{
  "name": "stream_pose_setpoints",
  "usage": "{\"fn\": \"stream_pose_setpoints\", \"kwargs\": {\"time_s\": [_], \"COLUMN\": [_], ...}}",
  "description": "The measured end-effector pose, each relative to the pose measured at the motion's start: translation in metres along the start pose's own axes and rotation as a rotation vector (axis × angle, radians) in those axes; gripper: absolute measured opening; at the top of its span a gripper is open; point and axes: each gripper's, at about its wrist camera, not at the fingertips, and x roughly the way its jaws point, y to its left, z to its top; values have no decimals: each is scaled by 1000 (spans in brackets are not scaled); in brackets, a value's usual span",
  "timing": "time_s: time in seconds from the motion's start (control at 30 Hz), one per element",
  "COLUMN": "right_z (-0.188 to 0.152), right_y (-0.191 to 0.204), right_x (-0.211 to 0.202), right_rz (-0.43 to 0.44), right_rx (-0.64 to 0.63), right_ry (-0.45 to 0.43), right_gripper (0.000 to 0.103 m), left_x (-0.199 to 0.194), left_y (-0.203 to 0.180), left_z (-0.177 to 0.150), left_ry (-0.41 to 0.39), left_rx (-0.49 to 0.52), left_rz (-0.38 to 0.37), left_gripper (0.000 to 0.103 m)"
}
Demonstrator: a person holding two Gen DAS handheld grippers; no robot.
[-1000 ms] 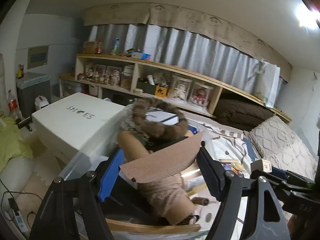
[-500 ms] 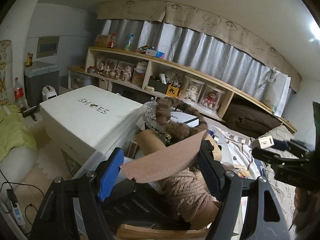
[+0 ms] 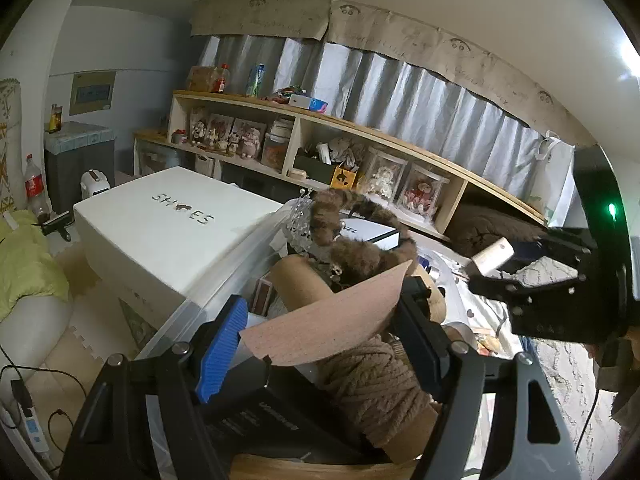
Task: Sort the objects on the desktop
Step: 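Lower the cream block into the clear bin and open the right tool, then lower the pink board into the clear bin and open the left tool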
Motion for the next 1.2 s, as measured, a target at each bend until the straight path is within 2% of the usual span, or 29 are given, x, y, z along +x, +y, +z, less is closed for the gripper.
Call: {"fn": "stream_pose_setpoints", "kwargs": {"time_s": [0.2,0.37,0.4,0.47,0.73,1.0,1.2], "right_z": [12,11,10,9,-4,-56,-96], "right_y": [19,21,20,20,16,26,36], "right_x": [23,38,38,33,3,-43,-54], "right_rz": [157,239,241,248,218,236,284], "right_rx": [107,257,274,284,325,357,408], "right_ry": [103,193,193,177,99,19,19], "right_gripper": [59,61,75,96,97,97,97], "left_x": [0,0,0,0,2,10,9], "left_y": [5,9,10,12,17,23,38], "left_z": [0,1,1,1,1,12,23], "left_ry": [-4,0,-2,-4,4,10,18], "left_rx": [-23,-36,-40,-49,-82,-127,-149], "left_rz": [2,0,0,1,-25,-70,-75], "left_gripper": [75,75,75,75,75,75,75]}}
